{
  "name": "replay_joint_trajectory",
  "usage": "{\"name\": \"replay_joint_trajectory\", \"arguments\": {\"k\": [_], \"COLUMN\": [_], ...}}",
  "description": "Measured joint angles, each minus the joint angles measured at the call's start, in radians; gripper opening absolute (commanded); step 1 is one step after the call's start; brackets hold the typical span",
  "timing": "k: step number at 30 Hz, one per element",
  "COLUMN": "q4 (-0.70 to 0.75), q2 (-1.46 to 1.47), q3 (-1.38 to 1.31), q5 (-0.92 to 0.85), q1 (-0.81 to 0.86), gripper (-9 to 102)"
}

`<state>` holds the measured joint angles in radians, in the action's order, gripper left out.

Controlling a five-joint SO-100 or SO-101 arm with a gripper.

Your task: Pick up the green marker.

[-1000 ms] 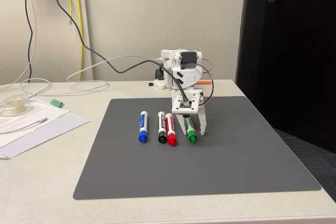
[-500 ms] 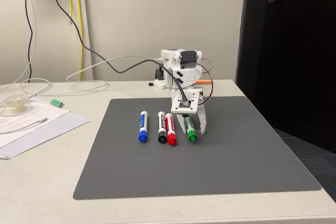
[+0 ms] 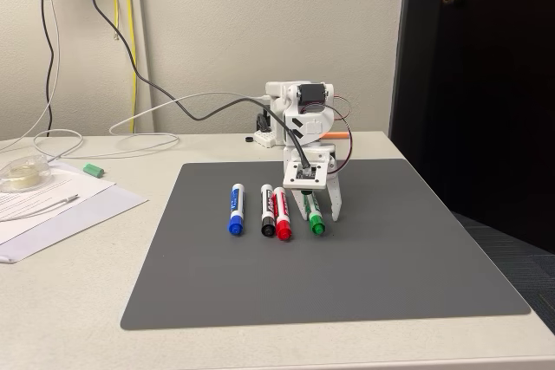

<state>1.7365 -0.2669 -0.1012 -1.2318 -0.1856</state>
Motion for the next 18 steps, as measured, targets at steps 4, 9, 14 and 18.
{"name": "replay_joint_trajectory", "arguments": {"k": [4,9,14,18], "q4": [0.000,0.000,0.000,0.000], "q2": [-0.006,-0.018,-0.025,-0.025], "q3": [0.017,0.066,0.080,0.080], "q5": [0.000,0.000,0.000,0.000], "q1": [0.000,0.000,0.000,0.000], "gripper": [24,24,19,15]}}
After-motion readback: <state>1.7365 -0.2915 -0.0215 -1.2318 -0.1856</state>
